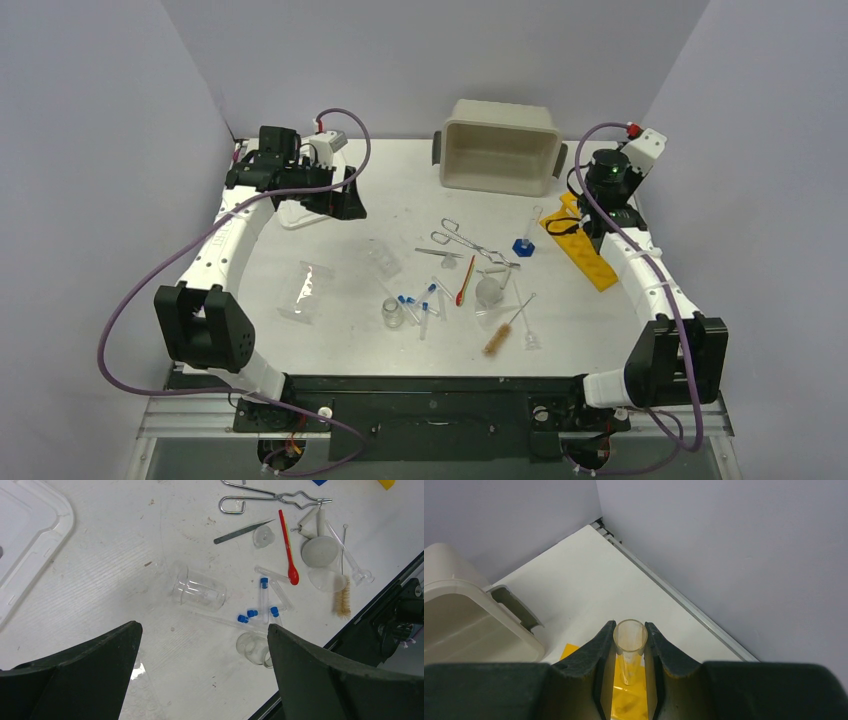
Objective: Organize the chemistry lab equipment
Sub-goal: Insert the test tube into the slot of the test tube rack.
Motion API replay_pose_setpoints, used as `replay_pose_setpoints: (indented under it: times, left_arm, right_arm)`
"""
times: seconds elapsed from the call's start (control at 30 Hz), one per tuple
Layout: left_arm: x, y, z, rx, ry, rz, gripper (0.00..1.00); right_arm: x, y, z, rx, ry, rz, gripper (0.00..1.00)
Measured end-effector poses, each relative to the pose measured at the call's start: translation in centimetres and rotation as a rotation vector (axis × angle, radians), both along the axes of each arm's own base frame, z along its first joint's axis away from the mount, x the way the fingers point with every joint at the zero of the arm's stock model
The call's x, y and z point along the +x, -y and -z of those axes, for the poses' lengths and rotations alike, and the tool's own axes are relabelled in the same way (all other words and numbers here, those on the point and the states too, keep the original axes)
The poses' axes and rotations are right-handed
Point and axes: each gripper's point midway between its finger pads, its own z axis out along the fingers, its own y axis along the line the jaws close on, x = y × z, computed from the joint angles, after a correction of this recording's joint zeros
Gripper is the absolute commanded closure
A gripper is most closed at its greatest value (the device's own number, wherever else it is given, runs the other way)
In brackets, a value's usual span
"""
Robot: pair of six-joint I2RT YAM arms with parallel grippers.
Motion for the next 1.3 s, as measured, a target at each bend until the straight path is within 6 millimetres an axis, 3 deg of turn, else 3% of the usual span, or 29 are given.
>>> replay_pose_setpoints:
  times: [0.9,1.3]
  left_arm:
    - [0.1,-1.3,0.8,0.016,0.000,-0.035,0.03]
    - [0.2,-1.4,0.6,0.019,0.013,-0.035,0.03]
  right_arm:
    - [-0.3,-0.6,1.7,-0.017,0.004,0.038,1.00]
    - [-0.5,-0.7,4.4,-0.016,-0.029,0.037,1.00]
